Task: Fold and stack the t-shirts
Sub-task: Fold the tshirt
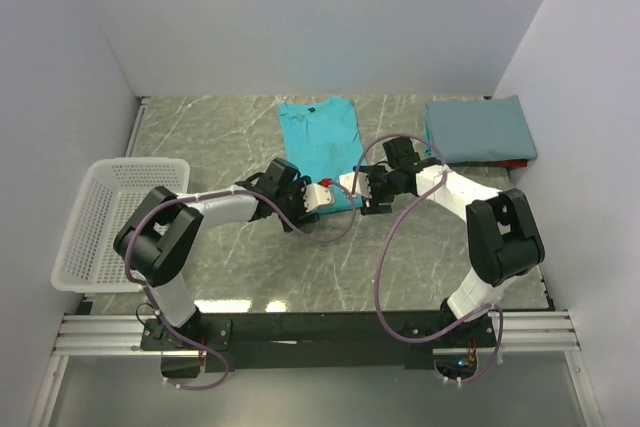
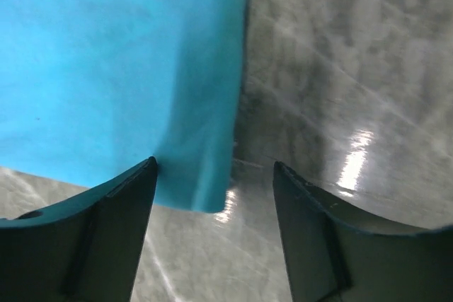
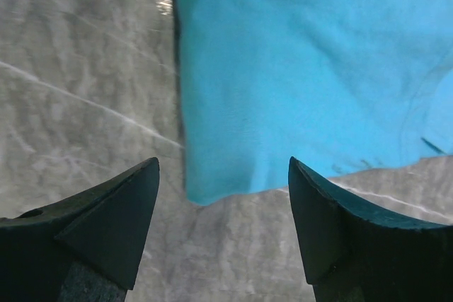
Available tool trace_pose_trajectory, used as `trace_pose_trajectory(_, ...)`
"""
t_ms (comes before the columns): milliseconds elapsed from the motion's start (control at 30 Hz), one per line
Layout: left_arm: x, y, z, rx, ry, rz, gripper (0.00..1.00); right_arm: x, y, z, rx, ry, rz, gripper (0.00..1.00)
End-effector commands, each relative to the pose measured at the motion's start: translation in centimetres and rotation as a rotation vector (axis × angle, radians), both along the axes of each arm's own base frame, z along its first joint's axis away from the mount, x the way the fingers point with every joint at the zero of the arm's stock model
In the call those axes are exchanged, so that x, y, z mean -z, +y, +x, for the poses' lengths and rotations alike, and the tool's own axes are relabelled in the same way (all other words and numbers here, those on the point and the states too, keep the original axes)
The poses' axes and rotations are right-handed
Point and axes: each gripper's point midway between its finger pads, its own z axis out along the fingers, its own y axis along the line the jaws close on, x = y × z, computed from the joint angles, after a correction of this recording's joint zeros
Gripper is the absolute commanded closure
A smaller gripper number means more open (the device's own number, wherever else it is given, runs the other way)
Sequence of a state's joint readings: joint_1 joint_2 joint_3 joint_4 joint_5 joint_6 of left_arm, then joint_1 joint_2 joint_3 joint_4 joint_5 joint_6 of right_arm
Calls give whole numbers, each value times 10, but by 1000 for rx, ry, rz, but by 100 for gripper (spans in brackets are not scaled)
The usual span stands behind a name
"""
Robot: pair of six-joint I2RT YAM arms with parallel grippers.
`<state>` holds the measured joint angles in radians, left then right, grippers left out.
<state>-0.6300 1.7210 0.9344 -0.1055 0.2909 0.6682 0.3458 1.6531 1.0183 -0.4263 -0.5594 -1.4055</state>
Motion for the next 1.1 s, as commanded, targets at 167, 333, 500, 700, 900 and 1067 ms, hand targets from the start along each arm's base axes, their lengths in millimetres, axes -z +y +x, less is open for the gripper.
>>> trace_pose_trajectory(167,5,3,20,-36,-78,49,42,4,1,17,-16,-115,-54,21)
trace_pose_trajectory(333,5,7,20,-47,-92,41,44,13,1,11,-53,-105,-68,21)
trace_pose_trajectory(500,6,12,19,-54,-88,33,49,16,3,15,-52,-107,-64,21)
trace_pose_trajectory(700,11,15,17,-54,-73,39,56,27,7,16,-58,-90,-100,21)
trace_pose_trajectory(900,9,14,16,-44,-75,31,65,36,6,21,-33,-88,-142,30)
trace_pose_trajectory(1067,8,14,12,-26,-59,24,69,39,4,23,-14,-59,-161,58)
